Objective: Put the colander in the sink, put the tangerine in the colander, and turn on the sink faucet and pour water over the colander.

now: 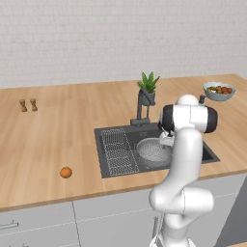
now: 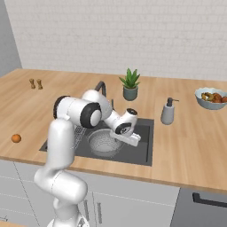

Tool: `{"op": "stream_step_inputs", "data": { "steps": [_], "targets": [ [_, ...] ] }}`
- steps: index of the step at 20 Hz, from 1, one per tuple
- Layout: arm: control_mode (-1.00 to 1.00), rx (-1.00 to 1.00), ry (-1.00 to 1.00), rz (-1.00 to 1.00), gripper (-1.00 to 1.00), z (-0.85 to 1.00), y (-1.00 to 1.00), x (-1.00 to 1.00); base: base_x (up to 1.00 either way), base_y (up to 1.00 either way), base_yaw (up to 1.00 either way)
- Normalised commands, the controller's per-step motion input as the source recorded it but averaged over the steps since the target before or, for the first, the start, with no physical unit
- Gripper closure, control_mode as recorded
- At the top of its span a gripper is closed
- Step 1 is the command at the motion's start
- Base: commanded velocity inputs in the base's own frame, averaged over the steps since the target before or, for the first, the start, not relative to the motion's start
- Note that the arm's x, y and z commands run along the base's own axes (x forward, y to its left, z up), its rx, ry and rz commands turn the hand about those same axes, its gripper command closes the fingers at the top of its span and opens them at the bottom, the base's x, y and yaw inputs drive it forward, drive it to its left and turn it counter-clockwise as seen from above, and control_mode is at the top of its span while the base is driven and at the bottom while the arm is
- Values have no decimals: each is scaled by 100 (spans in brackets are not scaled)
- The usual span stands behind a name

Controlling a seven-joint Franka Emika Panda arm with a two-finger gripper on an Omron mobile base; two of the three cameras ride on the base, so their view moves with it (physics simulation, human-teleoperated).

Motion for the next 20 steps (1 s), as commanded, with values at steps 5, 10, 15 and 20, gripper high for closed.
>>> {"op": "stream_step_inputs", "data": {
  "steps": [5, 10, 15, 20],
  "targets": [
    [-100, 14, 0, 1, -100, 22, -7, -3, 0, 0, 0],
    [-100, 9, 0, 7, -100, 46, -19, -14, 0, 0, 0],
    [-100, 0, 0, 10, -100, 52, -26, -38, 0, 0, 0],
    [-100, 0, 0, 1, -100, 53, -5, -53, 0, 0, 0]
  ]
}}
